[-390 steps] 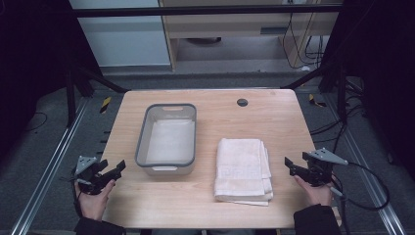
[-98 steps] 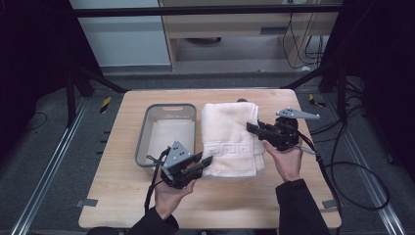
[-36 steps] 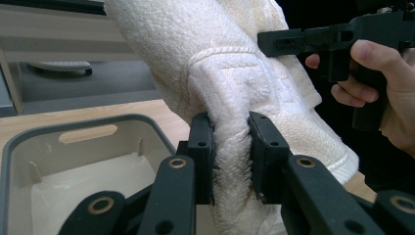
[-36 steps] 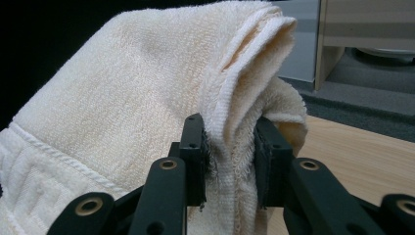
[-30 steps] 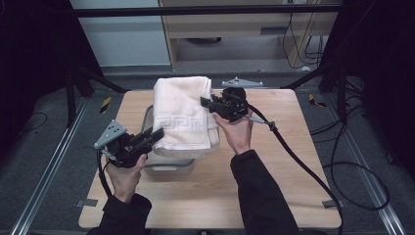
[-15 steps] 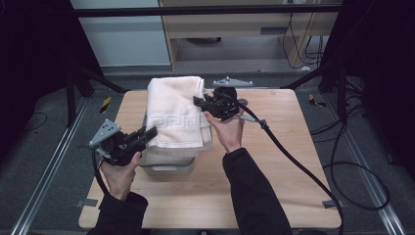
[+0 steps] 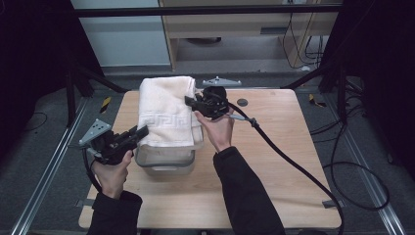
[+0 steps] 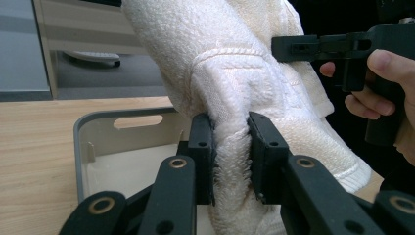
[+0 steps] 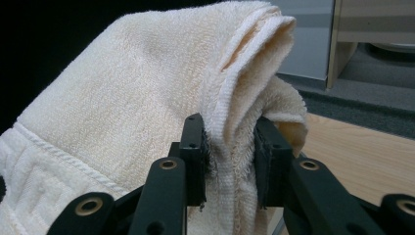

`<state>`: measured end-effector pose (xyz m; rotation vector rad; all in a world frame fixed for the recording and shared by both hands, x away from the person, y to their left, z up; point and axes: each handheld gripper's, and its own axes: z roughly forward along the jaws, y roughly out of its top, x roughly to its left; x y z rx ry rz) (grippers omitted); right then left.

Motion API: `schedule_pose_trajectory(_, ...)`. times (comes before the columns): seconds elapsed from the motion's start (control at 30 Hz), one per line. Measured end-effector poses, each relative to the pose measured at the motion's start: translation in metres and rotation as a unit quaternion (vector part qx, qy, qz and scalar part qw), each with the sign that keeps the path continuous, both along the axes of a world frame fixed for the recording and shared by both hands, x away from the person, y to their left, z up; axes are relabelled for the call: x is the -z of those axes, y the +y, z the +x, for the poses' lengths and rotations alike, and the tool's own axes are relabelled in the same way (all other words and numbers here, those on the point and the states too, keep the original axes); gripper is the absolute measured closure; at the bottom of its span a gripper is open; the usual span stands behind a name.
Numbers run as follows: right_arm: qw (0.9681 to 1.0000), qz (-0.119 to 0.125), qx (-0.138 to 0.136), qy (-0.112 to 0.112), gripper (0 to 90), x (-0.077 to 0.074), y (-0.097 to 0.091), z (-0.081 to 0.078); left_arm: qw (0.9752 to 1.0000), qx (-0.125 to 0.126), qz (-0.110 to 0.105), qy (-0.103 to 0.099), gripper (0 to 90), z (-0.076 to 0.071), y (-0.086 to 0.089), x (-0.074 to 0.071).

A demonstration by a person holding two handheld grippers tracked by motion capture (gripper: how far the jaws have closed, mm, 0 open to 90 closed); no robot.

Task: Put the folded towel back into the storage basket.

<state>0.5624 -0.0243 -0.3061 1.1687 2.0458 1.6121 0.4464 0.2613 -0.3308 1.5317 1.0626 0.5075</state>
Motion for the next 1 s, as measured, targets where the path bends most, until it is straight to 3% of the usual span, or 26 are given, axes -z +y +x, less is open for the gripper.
schedule_pose_trajectory(0.63, 0.9995, -0.008, -0.003, 0.03, 70.1, 0.037, 0.023, 0.018, 0.9989, -0.017, 0.025, 0.035, 73.3, 0.012, 0.015, 0.025)
schedule_pose_trajectory(1.0, 0.9987, -0.026, 0.003, 0.044, 70.0, 0.061, 0.034, 0.027, 0.9976, -0.022, 0.036, 0.055, 73.3, 0.022, 0.018, 0.041)
